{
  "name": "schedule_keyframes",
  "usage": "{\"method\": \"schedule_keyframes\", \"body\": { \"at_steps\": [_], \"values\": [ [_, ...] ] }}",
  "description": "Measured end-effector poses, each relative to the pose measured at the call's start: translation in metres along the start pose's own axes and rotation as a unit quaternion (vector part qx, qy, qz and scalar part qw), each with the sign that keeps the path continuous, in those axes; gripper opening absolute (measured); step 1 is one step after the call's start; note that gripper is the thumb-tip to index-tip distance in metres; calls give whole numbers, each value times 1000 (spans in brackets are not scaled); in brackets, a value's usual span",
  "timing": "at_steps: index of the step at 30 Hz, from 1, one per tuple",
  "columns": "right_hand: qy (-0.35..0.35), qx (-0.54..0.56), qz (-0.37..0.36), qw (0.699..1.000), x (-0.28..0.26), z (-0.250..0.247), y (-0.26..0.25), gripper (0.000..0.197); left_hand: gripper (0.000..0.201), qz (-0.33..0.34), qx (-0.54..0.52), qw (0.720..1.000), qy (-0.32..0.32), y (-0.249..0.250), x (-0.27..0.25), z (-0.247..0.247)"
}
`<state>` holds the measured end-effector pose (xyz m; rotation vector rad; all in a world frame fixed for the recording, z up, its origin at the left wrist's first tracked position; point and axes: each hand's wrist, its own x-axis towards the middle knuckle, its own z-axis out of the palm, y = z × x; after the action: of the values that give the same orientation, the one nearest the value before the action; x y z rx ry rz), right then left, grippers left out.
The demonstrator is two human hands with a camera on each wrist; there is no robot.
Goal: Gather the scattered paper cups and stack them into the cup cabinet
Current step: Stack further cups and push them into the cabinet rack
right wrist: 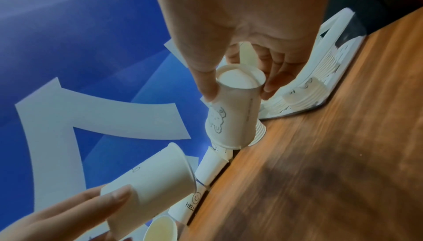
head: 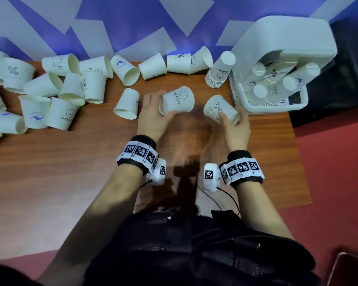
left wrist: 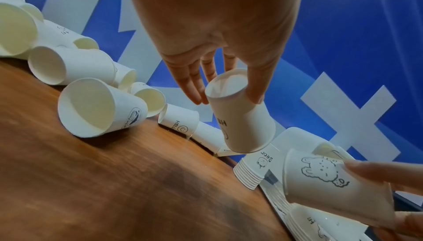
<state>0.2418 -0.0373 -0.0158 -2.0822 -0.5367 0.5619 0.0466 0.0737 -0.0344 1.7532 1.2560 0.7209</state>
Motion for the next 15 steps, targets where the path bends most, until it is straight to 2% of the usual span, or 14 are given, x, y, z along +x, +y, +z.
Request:
{"method": "schedule_keyframes", "body": {
  "at_steps": [8, 12, 15],
  "values": [
    [-5, 14, -3, 1000, 6, -33, 18, 60, 53, -23, 14, 999, 18, 22, -17, 20],
    [2, 16, -6, 1000, 34, -53, 11, 67, 58, -53, -16, 997, 47, 33, -14, 38],
    [24, 23, -12, 999, 61, -73, 4, 62, 60, -68, -24, 995, 65, 44, -14, 56]
  ]
}}
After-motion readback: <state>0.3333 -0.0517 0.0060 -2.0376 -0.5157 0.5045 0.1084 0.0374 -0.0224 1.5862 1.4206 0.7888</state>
